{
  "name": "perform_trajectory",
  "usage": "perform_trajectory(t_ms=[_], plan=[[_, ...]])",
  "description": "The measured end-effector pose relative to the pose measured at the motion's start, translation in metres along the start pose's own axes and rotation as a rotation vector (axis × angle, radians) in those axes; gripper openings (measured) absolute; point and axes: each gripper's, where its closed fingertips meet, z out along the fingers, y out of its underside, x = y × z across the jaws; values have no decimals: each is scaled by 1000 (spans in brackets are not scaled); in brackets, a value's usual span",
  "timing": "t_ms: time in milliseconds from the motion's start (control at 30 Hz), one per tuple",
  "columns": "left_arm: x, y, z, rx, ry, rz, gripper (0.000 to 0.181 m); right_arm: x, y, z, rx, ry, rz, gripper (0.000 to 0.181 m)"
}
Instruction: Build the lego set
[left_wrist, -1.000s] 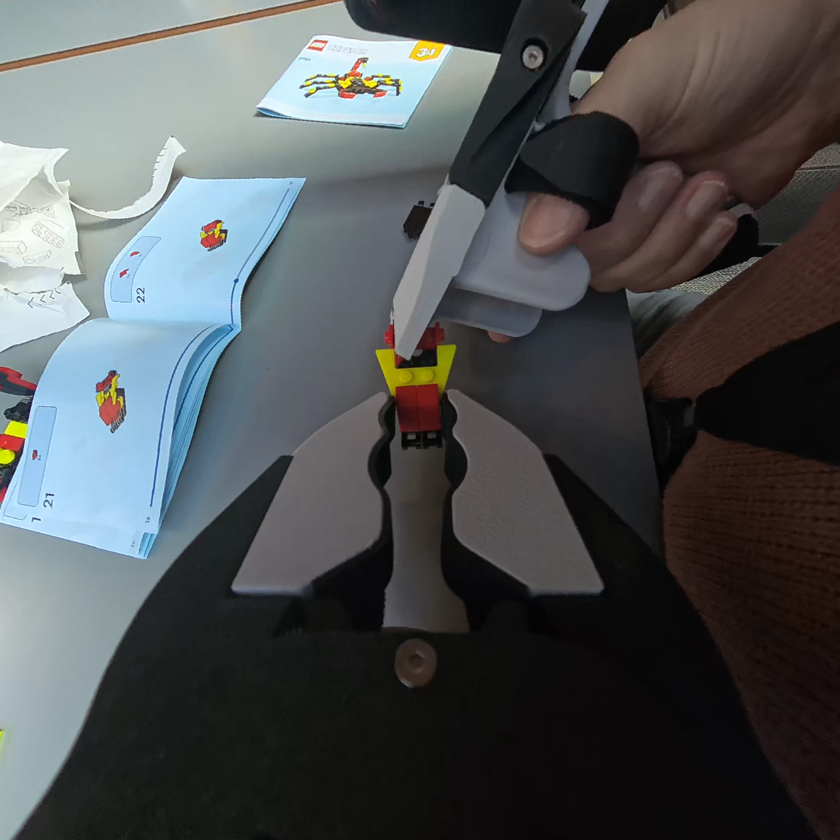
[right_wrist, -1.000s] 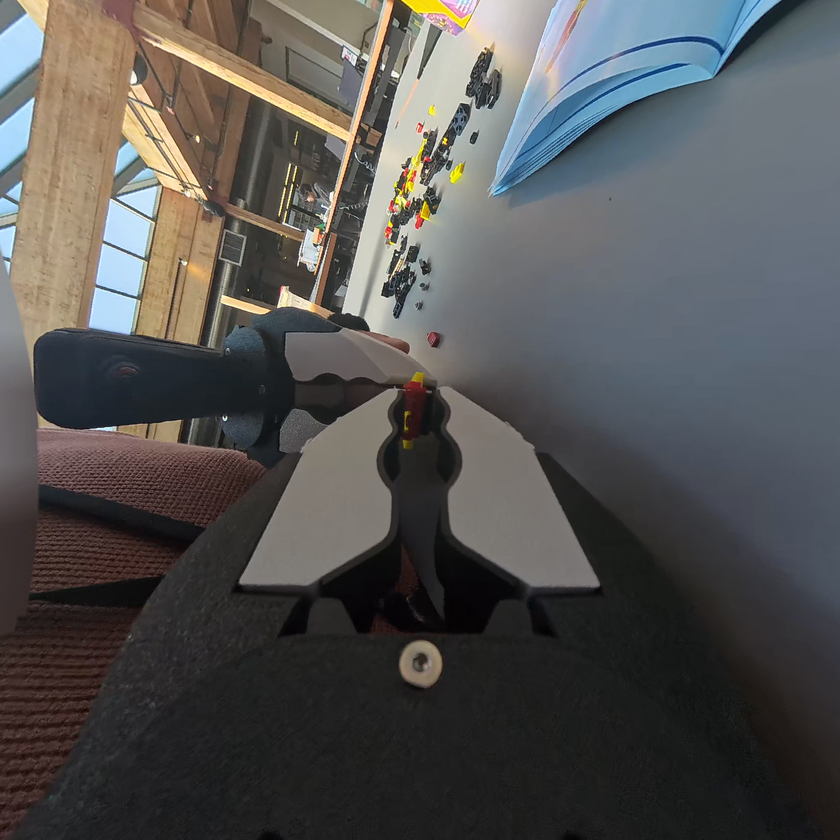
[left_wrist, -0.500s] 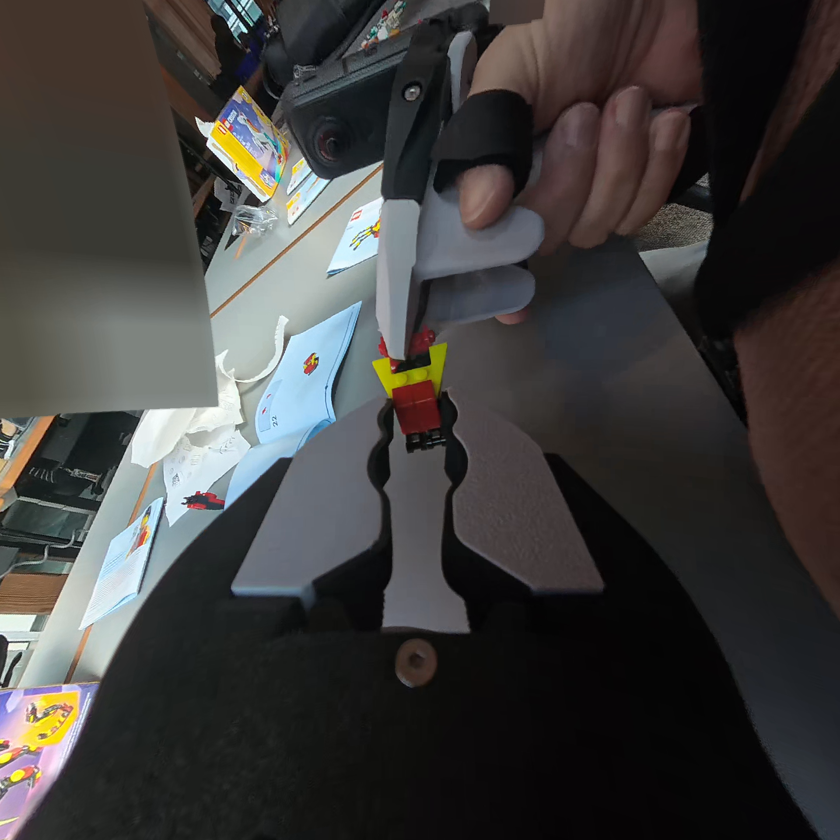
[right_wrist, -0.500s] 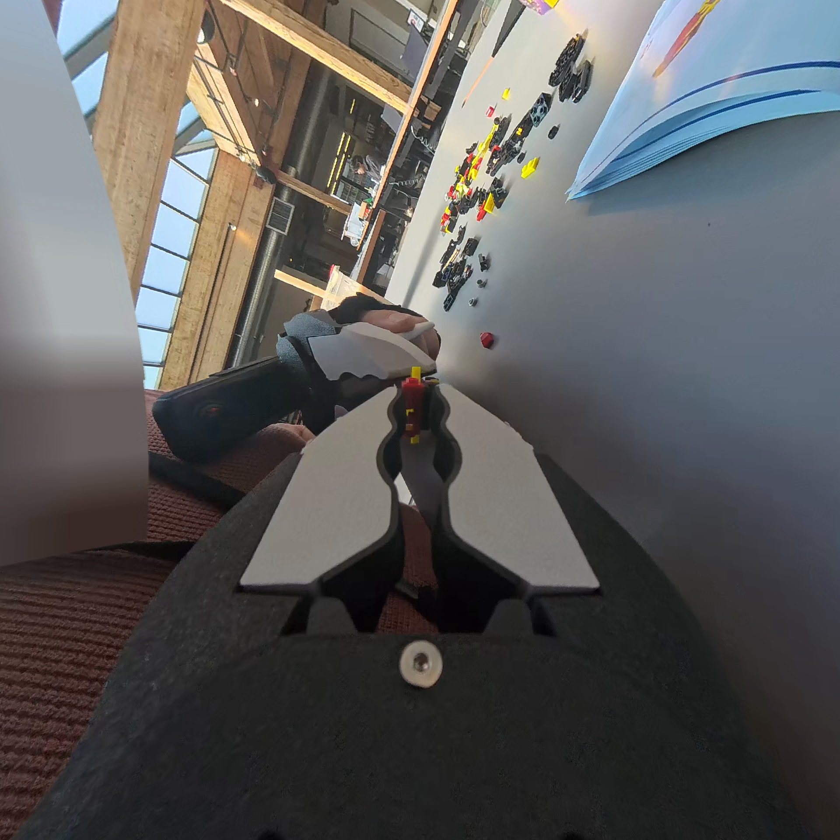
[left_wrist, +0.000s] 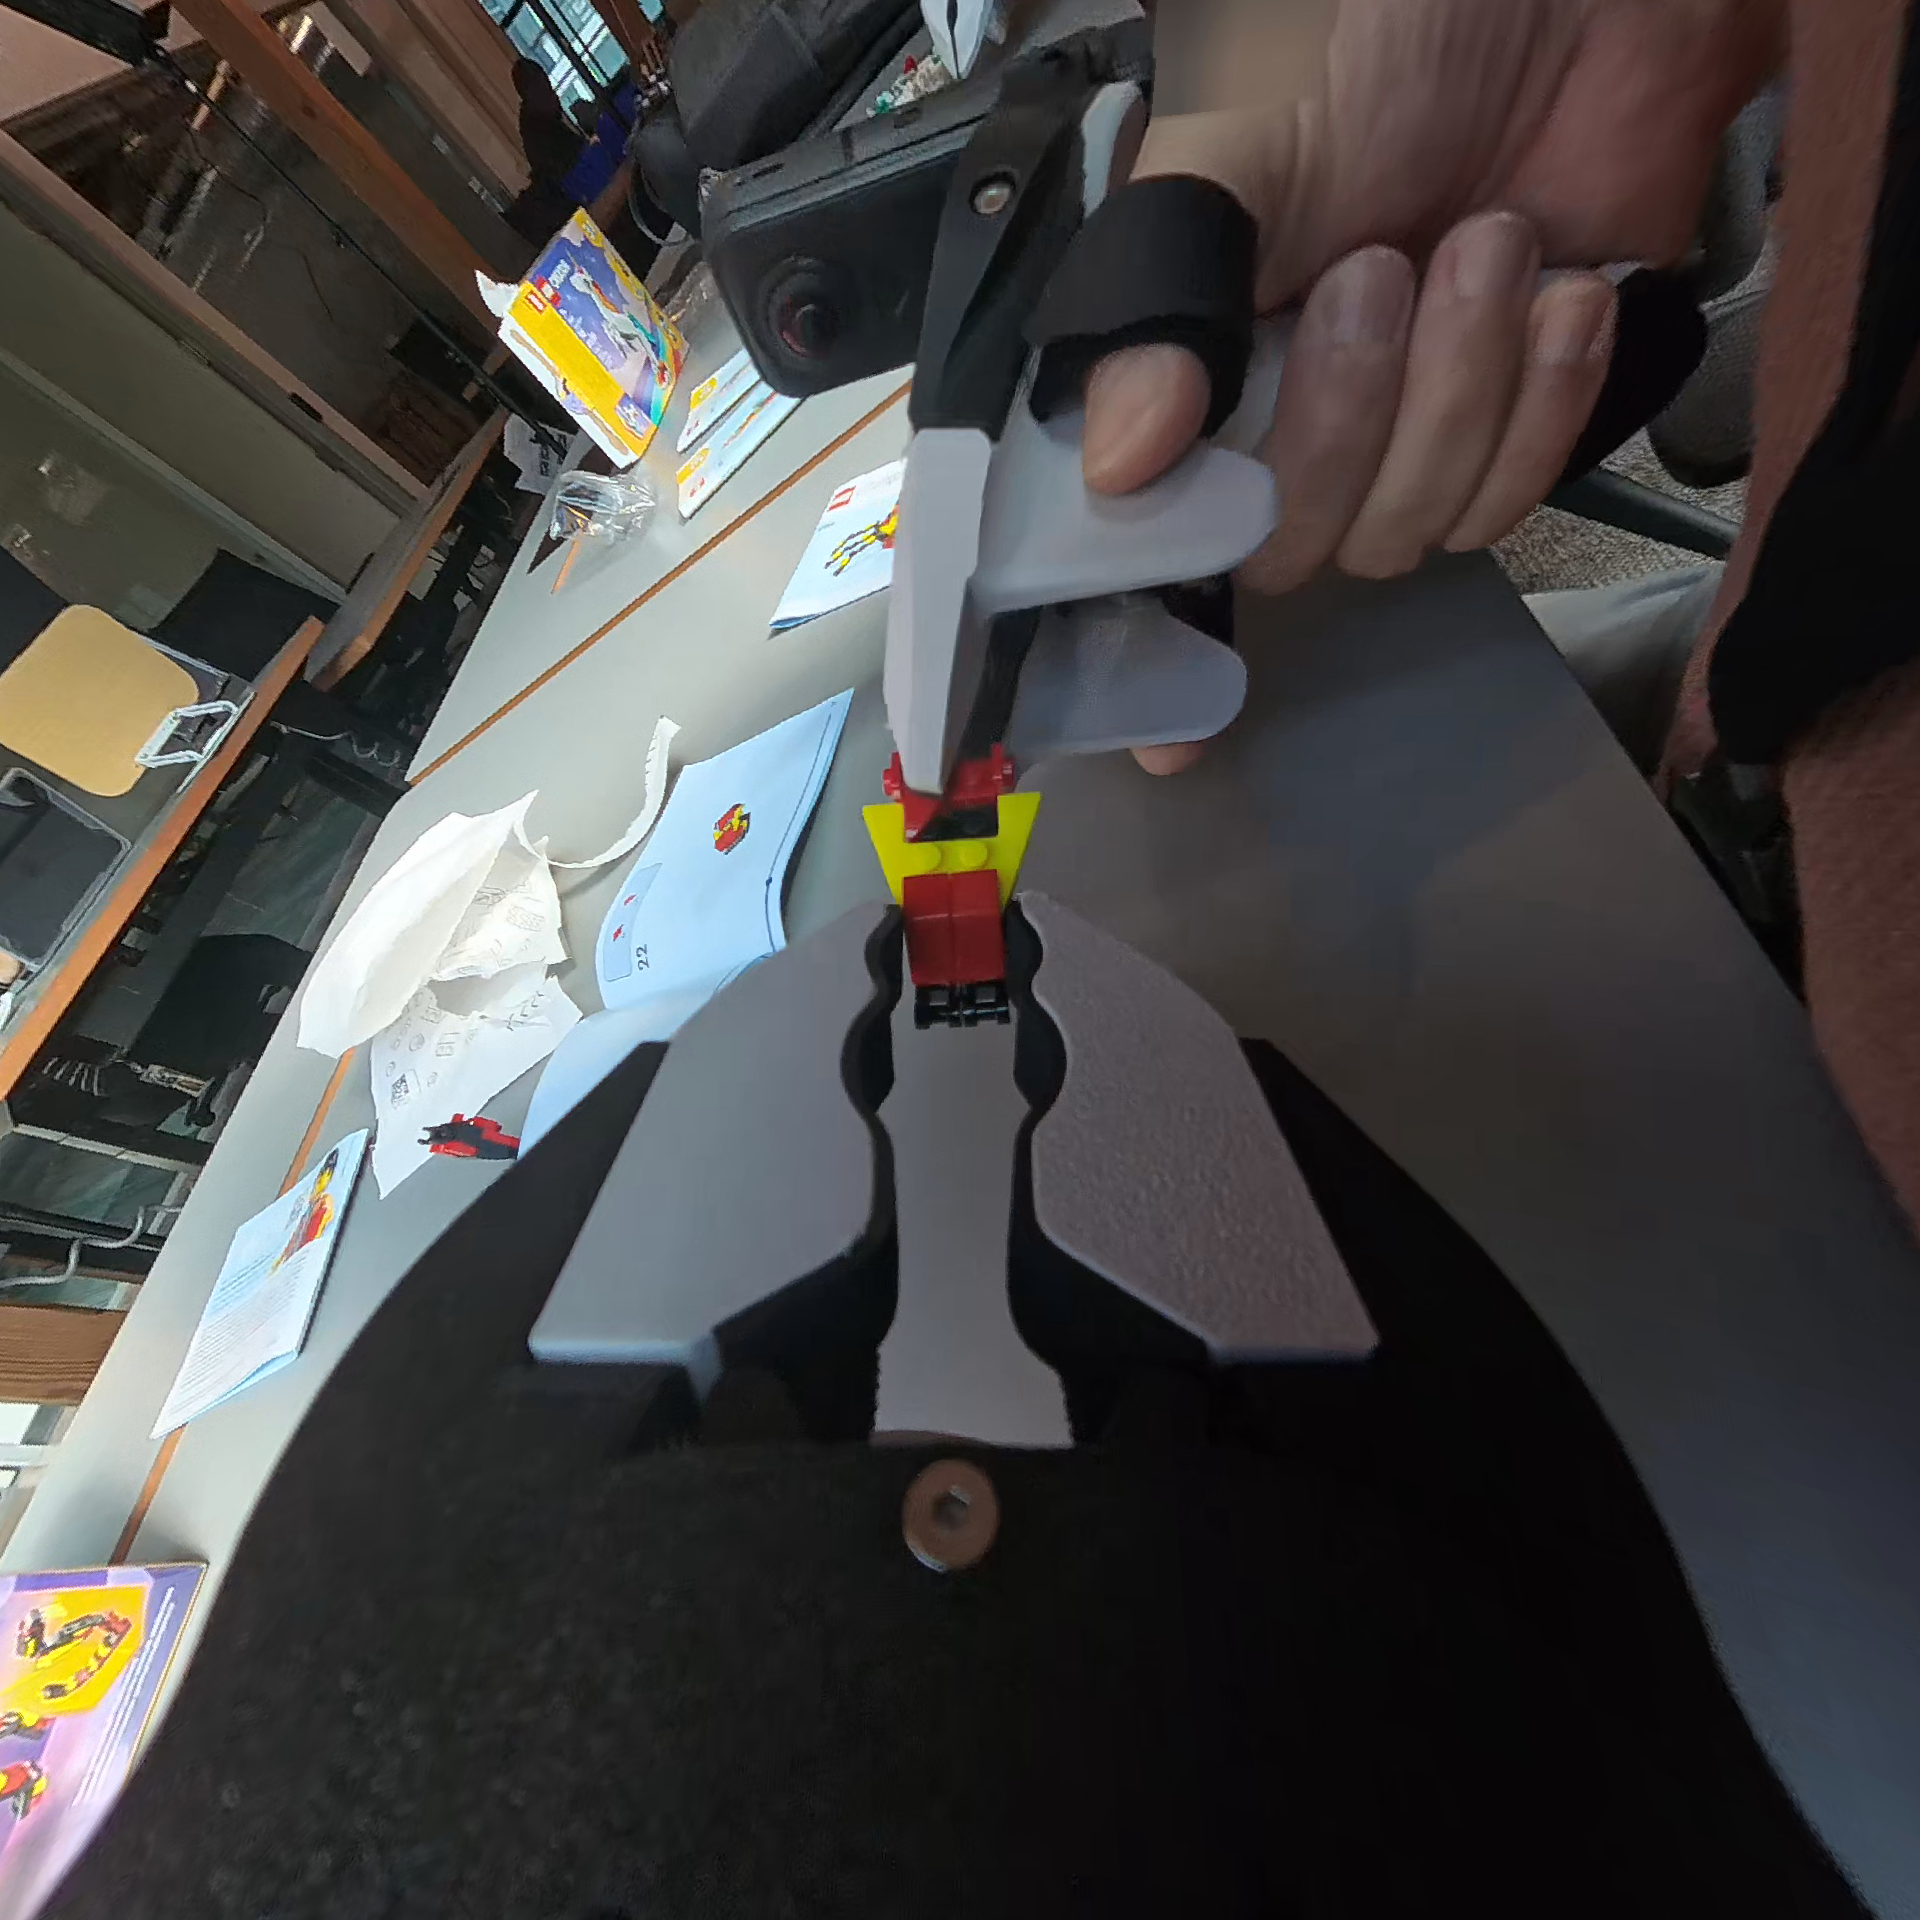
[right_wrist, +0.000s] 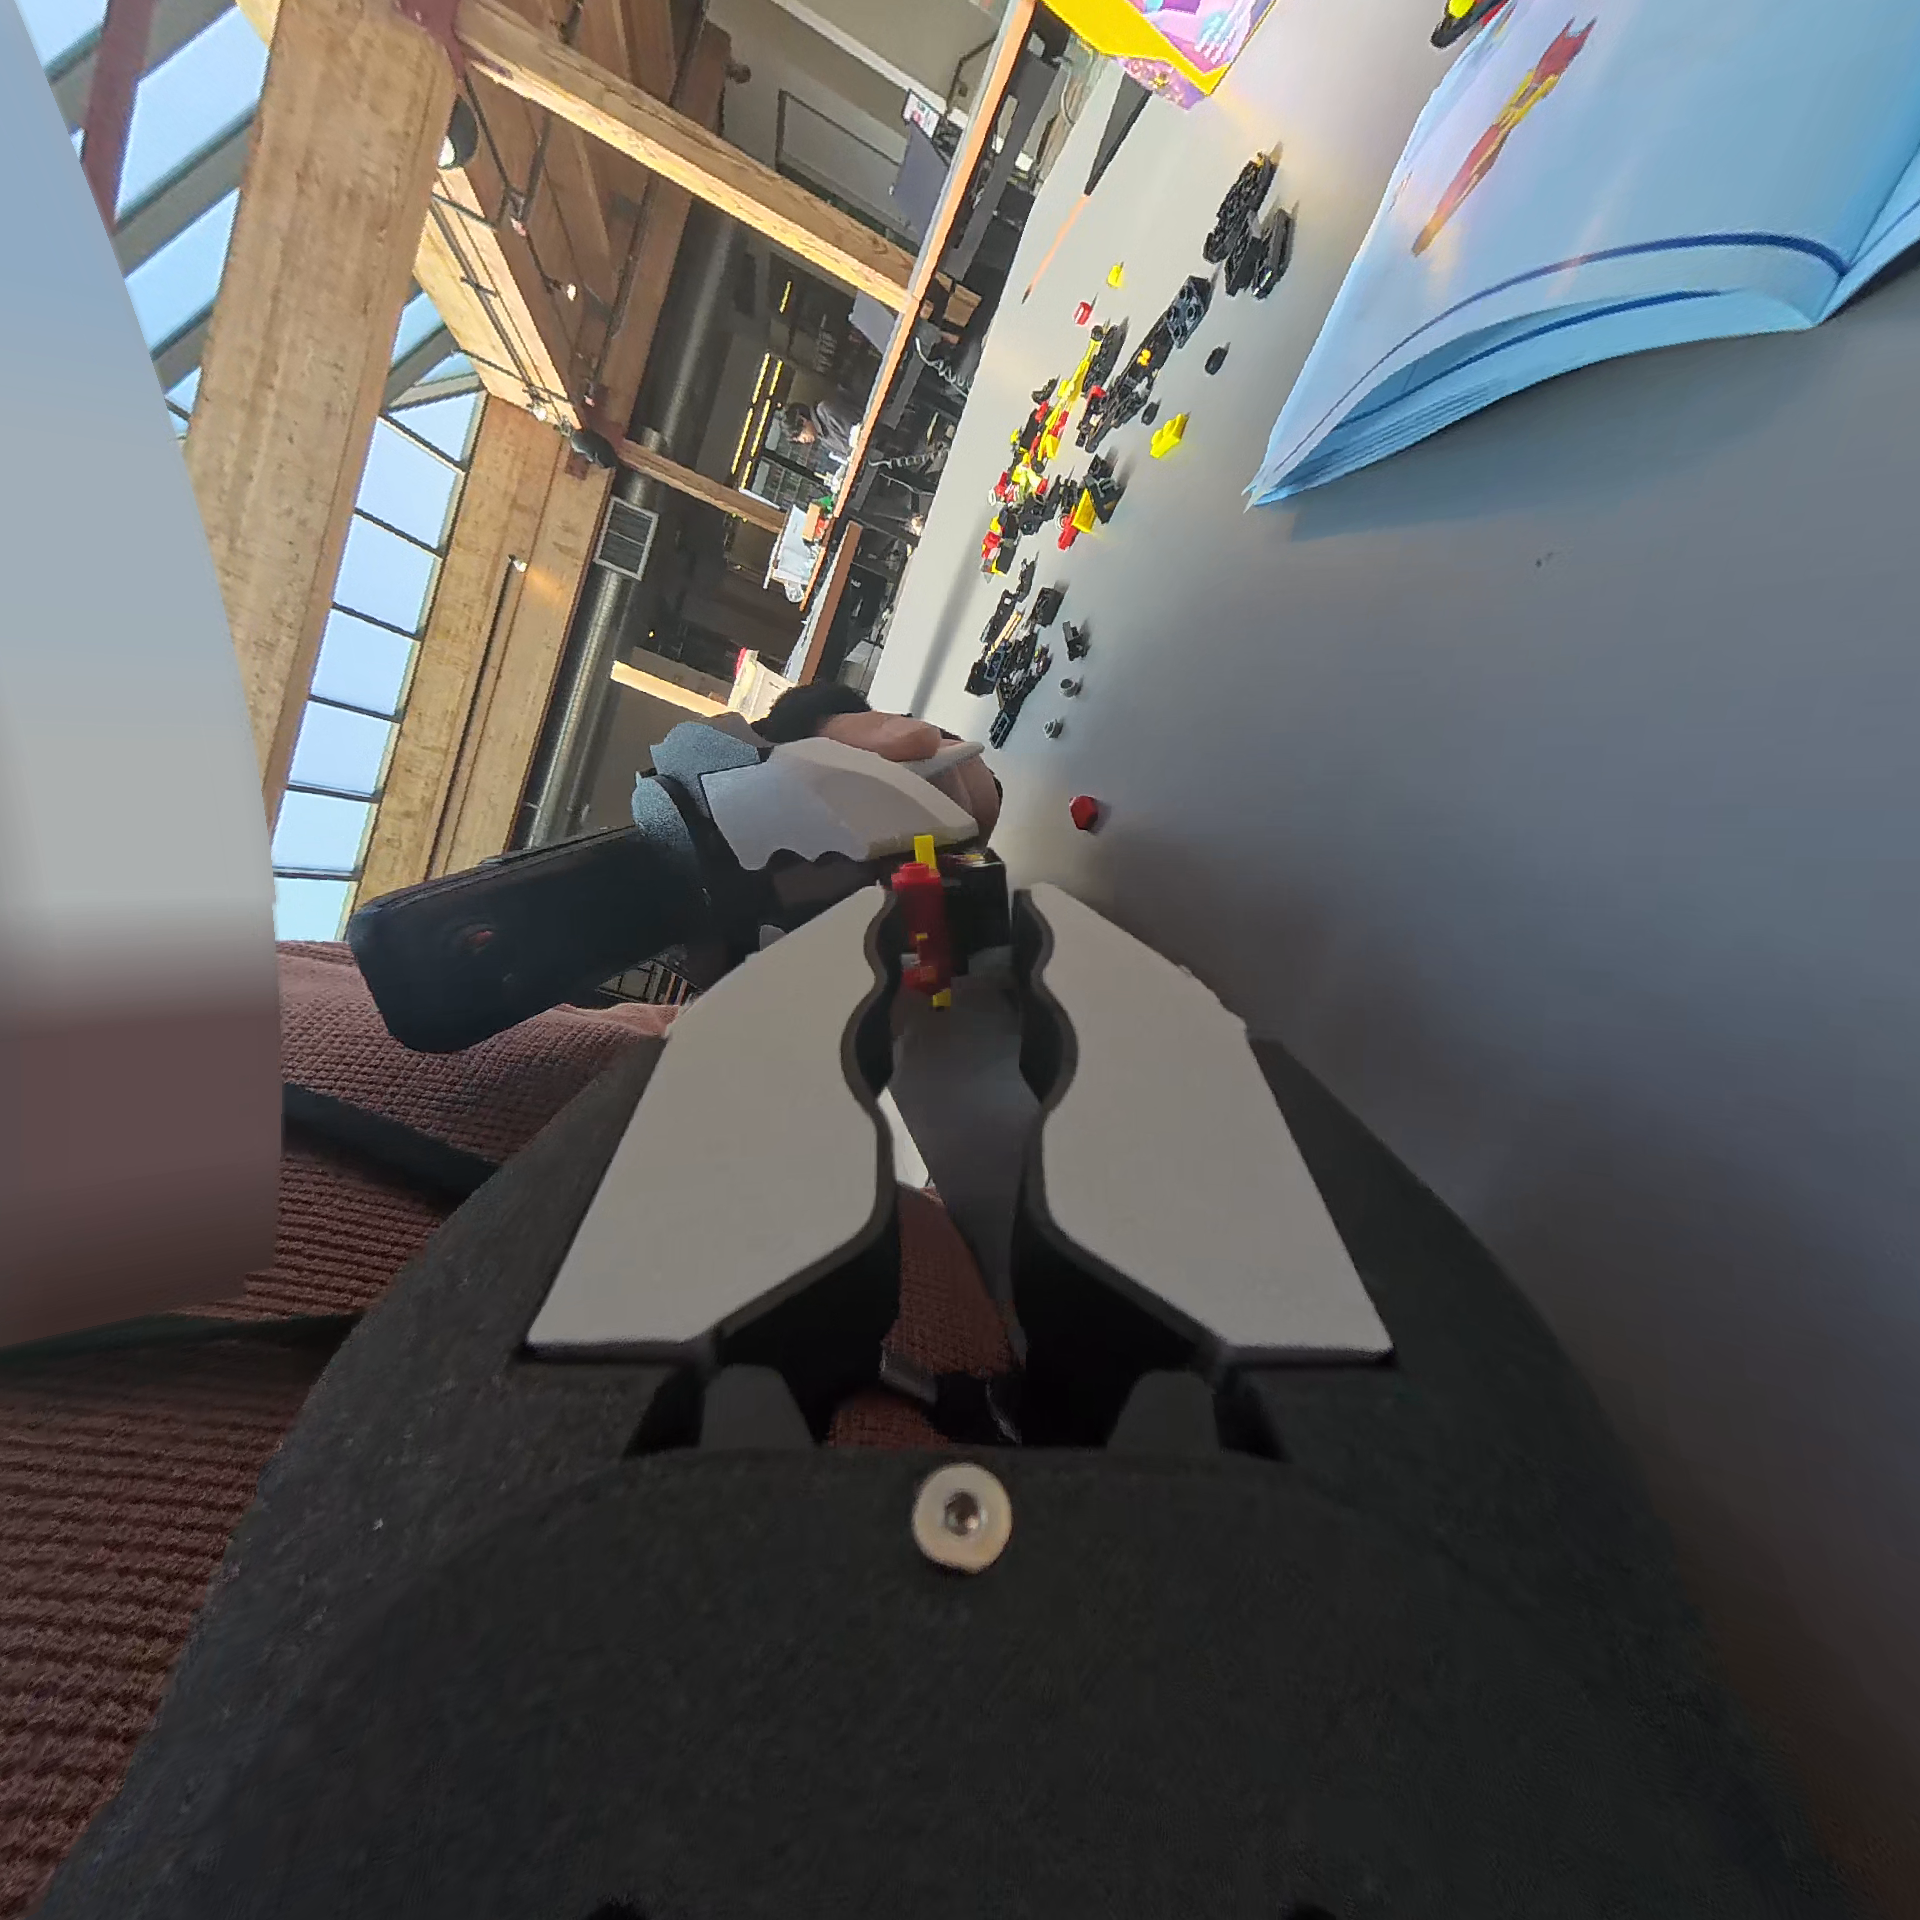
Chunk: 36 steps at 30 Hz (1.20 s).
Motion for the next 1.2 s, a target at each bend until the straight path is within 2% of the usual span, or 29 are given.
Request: perform_trajectory(t_ms=[167,300,367,500,600,667,767,900,1033,1200], plan=[[-7,-3,-6,17,-49,20,18,-3,5,-5,-52,18,-78,38],[-10,-1,-9,4,-53,2,18,-5,-1,-11,-74,58,-197,35],[-14,-1,-18,12,-65,-31,18,0,-5,-13,-104,131,-289,33],[-29,1,-52,91,-125,-204,18,-1,2,-2,-193,169,-396,20],[-34,3,-75,111,-143,-275,18,6,16,10,-288,231,-481,18],[-32,13,-85,56,-106,-310,18,10,26,17,-353,264,-535,18],[-19,49,-96,-172,-3,-384,18,15,40,34,-411,275,-588,17],[-7,84,-111,-344,48,-469,18,24,42,56,-451,337,-674,18],[1,100,-121,-384,81,-565,18,39,38,88,-527,428,-814,18],[8,113,-123,-440,141,-538,18,43,37,121,-572,448,-901,18]])
